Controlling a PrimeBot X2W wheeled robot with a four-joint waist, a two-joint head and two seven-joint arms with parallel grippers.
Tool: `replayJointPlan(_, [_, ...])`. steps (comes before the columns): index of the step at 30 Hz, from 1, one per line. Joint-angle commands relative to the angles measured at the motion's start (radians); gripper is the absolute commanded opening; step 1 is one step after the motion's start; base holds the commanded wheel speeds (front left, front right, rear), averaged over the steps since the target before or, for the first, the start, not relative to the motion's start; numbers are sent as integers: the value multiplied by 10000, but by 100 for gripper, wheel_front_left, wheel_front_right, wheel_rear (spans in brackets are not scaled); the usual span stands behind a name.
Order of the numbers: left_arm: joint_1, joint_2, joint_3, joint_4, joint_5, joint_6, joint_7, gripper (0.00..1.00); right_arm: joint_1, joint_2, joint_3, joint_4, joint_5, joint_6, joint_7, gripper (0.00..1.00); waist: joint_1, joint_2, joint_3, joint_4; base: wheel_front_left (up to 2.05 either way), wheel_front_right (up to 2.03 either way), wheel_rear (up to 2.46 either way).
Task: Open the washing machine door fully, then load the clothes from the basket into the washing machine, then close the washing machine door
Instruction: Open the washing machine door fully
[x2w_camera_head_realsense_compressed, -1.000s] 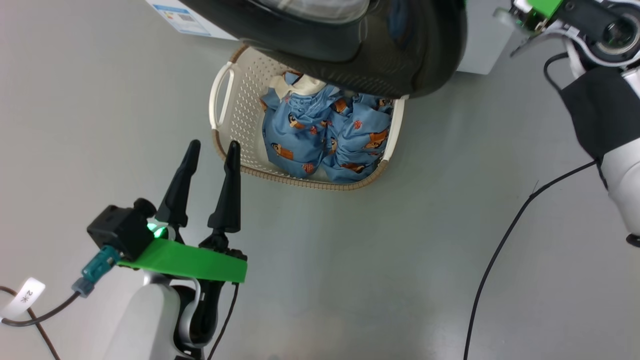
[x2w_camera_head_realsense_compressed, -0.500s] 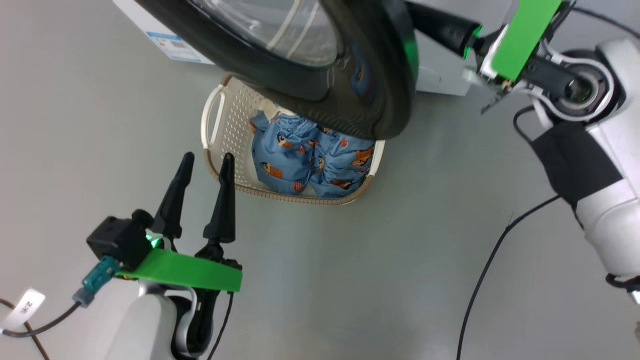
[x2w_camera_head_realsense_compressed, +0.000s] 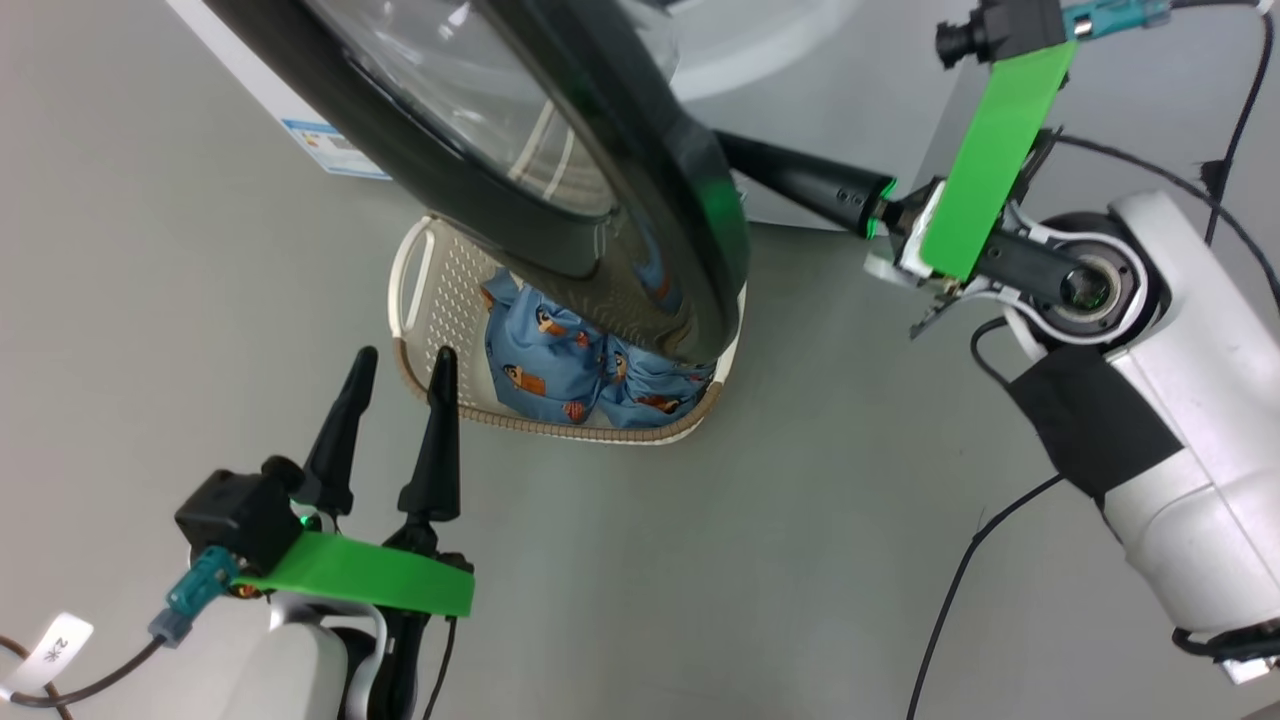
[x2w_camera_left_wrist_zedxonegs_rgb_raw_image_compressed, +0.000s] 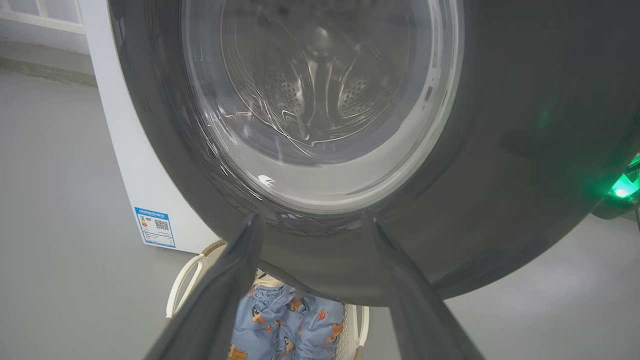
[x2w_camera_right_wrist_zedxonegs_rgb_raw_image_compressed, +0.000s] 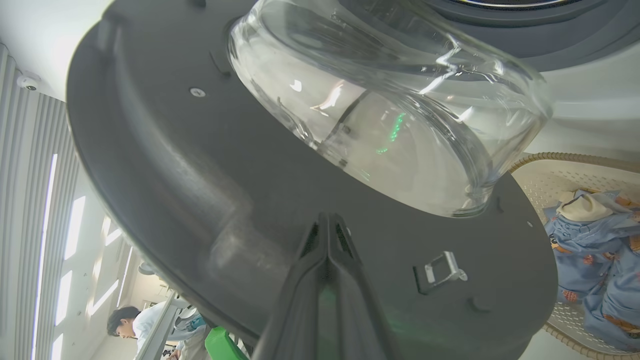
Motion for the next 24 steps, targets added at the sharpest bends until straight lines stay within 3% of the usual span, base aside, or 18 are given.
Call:
replayJointPlan(1, [137,262,386,-173,181,-25,-63,100,352,331,176,-409,97,44,124,0,0,0,-110,-46,0,0,0])
replayJointPlan(24, [690,262,394,-160,226,-25,-63,100,1537,887,697,-948,84,44,359,0,0,0,-854,476,0,0,0])
